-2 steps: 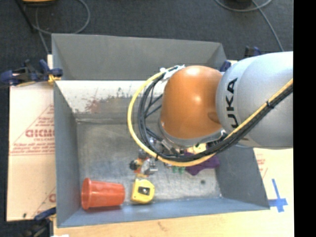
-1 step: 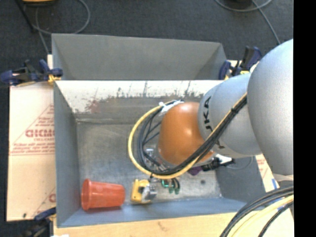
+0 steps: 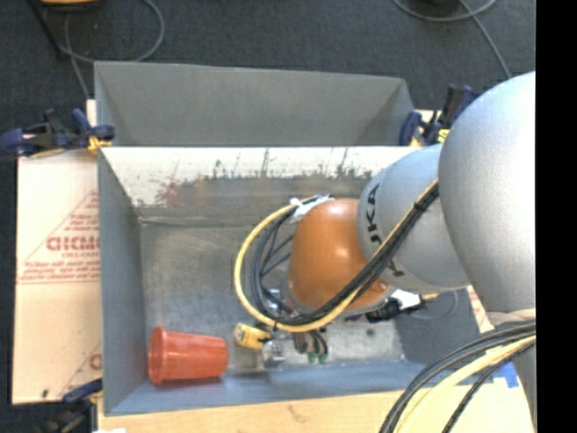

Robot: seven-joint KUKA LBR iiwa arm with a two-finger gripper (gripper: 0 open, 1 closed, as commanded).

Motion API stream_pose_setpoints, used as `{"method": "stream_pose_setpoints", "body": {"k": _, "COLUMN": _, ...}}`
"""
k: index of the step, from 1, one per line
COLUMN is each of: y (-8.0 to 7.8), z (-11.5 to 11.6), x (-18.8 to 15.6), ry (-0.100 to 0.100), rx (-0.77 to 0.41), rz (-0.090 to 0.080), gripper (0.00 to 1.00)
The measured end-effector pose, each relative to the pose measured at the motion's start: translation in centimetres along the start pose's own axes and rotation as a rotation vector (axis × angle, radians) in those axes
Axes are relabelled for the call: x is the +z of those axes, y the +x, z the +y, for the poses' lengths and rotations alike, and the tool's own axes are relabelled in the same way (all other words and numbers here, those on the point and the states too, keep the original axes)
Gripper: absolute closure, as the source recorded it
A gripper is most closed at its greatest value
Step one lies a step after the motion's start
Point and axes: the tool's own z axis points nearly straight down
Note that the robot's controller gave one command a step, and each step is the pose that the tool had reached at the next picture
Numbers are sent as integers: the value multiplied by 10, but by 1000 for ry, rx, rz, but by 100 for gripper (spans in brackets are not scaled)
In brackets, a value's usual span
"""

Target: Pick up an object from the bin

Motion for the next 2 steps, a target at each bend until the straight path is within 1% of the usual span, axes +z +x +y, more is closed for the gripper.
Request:
{"method": "stream_pose_setpoints", "body": {"k": 1, "y": 0, "z": 0, "x": 0, "ry": 0, "rx": 1, "rz": 0, "gripper": 100}}
{"method": "stream_pose_setpoints", "body": {"k": 2, "y": -17, "z": 8, "x": -129, "ry": 2, "rx": 8, "rz": -13, "gripper": 100}}
